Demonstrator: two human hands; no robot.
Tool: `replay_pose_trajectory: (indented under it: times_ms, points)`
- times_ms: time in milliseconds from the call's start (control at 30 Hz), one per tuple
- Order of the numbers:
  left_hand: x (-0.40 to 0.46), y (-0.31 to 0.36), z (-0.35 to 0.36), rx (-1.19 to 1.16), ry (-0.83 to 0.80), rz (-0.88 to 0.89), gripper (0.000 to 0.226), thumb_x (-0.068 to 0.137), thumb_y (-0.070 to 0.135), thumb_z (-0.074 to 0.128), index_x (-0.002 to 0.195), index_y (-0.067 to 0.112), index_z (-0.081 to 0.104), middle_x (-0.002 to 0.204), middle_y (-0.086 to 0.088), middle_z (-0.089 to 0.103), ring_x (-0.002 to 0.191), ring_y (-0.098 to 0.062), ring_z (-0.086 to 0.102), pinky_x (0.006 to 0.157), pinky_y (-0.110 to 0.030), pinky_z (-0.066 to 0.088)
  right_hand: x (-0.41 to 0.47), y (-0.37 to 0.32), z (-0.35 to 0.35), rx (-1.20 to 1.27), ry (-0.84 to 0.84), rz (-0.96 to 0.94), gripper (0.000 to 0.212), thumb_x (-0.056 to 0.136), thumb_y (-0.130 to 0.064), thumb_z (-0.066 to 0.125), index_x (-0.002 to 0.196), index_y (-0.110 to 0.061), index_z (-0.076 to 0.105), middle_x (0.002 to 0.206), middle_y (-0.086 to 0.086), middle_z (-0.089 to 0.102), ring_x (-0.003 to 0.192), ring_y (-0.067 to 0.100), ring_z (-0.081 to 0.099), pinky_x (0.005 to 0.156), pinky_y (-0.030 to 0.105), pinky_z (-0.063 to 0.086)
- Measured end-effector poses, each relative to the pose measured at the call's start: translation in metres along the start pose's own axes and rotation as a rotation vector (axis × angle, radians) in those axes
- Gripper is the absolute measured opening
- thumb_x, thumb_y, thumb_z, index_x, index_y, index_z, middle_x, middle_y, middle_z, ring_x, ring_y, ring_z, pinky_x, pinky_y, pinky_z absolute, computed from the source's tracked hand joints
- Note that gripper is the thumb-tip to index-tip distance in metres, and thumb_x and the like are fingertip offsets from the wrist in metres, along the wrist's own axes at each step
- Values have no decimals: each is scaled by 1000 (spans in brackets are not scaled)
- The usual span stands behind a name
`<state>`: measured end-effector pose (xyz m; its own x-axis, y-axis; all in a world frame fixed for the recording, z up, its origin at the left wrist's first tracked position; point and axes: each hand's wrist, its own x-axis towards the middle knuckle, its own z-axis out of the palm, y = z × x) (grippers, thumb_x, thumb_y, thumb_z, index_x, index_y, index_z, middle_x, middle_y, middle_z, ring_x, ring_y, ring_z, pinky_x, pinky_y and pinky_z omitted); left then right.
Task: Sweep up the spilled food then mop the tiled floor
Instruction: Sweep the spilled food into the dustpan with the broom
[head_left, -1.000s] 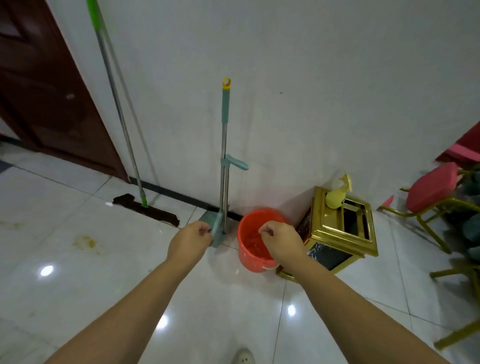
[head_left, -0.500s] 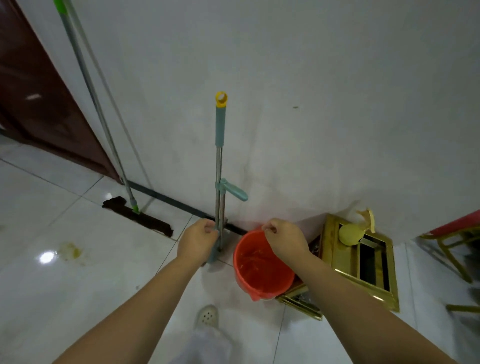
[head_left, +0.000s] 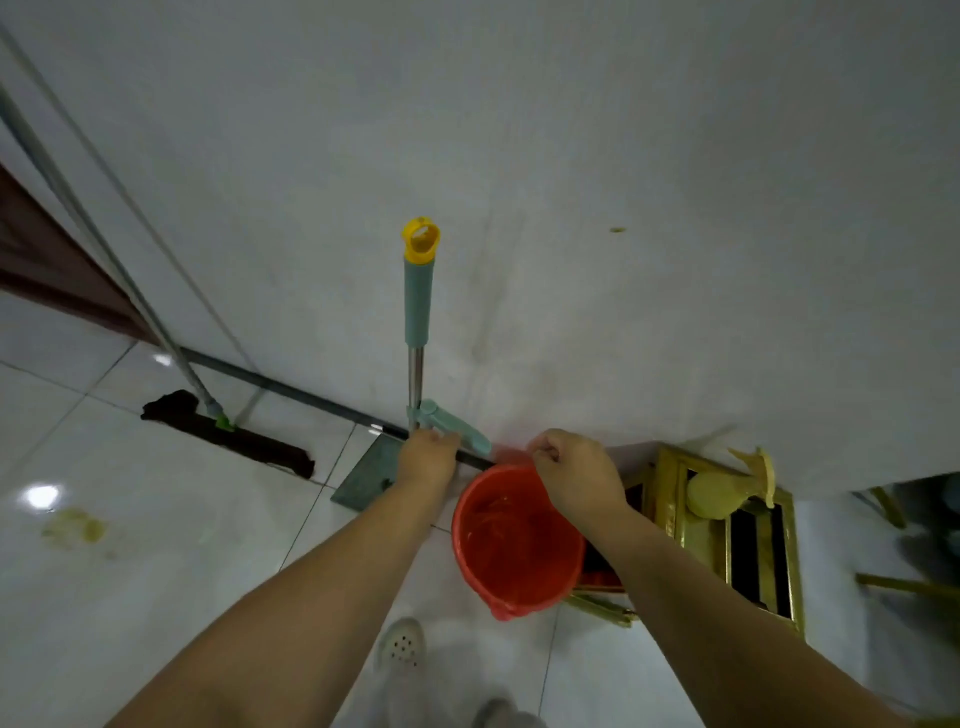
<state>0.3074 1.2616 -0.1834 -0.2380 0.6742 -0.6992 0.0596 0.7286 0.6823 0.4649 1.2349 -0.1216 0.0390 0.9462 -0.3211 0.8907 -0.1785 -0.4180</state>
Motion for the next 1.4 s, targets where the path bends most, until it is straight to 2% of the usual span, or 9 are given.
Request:
replay_pose_trajectory:
  times_ms: [133, 400, 500, 633, 767, 900, 1133, 1233, 1400]
  points:
    - [12, 12, 13, -511, -77, -259, 7, 92, 10, 58, 94, 3, 57, 81, -10, 60, 62, -18, 63, 70, -27, 54, 18, 7, 2, -31, -27, 11, 23, 97, -20, 46, 103, -11, 65, 95, 6, 69, 78, 21, 62, 67, 34, 52]
    - [25, 11, 25, -890, -25, -320, 10, 91, 11, 60, 100, 7, 57, 90, -8, 62, 87, -22, 61, 75, -32, 51, 49, 18, 3, -69, -103, -78, 25, 96, -20, 45, 105, -12, 67, 99, 6, 69, 87, 22, 63, 75, 34, 52]
    - [20, 8, 28, -937, 53, -325, 10, 89, 17, 64, 87, 9, 59, 82, -6, 64, 73, -18, 60, 57, -28, 48, 57, 20, -2, -88, -155, -154, 28, 97, -20, 45, 114, -16, 67, 111, 2, 69, 100, 21, 62, 82, 28, 48]
    - [13, -15, 30, -976, 179, -289, 24, 90, 28, 64, 74, 10, 59, 49, -1, 65, 64, -16, 56, 67, -28, 49, 63, 28, -8, -91, -196, -268, 28, 93, -16, 47, 109, -12, 69, 111, 6, 70, 104, 24, 63, 88, 34, 51]
    - [-6, -49, 28, -920, 304, -243, 34, 91, 41, 58, 73, 13, 55, 64, -5, 56, 58, -17, 54, 62, -32, 52, 62, 29, -9, -79, -238, -370, 26, 92, -15, 49, 107, -12, 70, 101, 7, 72, 93, 24, 65, 81, 33, 53]
    - [-38, -76, 21, -889, 402, -168, 39, 91, 47, 55, 71, 14, 52, 57, -4, 50, 47, -15, 46, 47, -28, 46, 50, 15, -4, -61, -315, -468, 25, 92, -14, 51, 106, -15, 71, 101, 4, 72, 93, 20, 65, 81, 28, 52]
    - [-115, -108, 6, -881, 547, -106, 54, 99, 53, 21, 74, 13, 49, 58, -2, 45, 43, -13, 42, 41, -21, 40, -4, -51, 22, 42, -527, -613, 22, 91, -12, 50, 97, -15, 70, 86, 3, 68, 80, 22, 66, 73, 31, 53]
    - [-140, -128, -2, -888, 589, -109, 55, 99, 52, 22, 73, 13, 51, 56, -2, 46, 39, -11, 43, 41, -20, 38, -43, -88, 33, 158, -720, -544, 19, 94, -9, 46, 98, -12, 64, 78, 6, 64, 65, 18, 62, 59, 27, 53]
    - [-175, -162, -17, -913, 686, -119, 52, 97, 52, 33, 75, 11, 58, 69, -11, 61, 62, -28, 60, 60, -38, 53, -118, -146, 43, 186, -1048, -265, 29, 98, -25, 44, 113, -3, 54, 69, 14, 64, 49, 17, 62, 49, 22, 53]
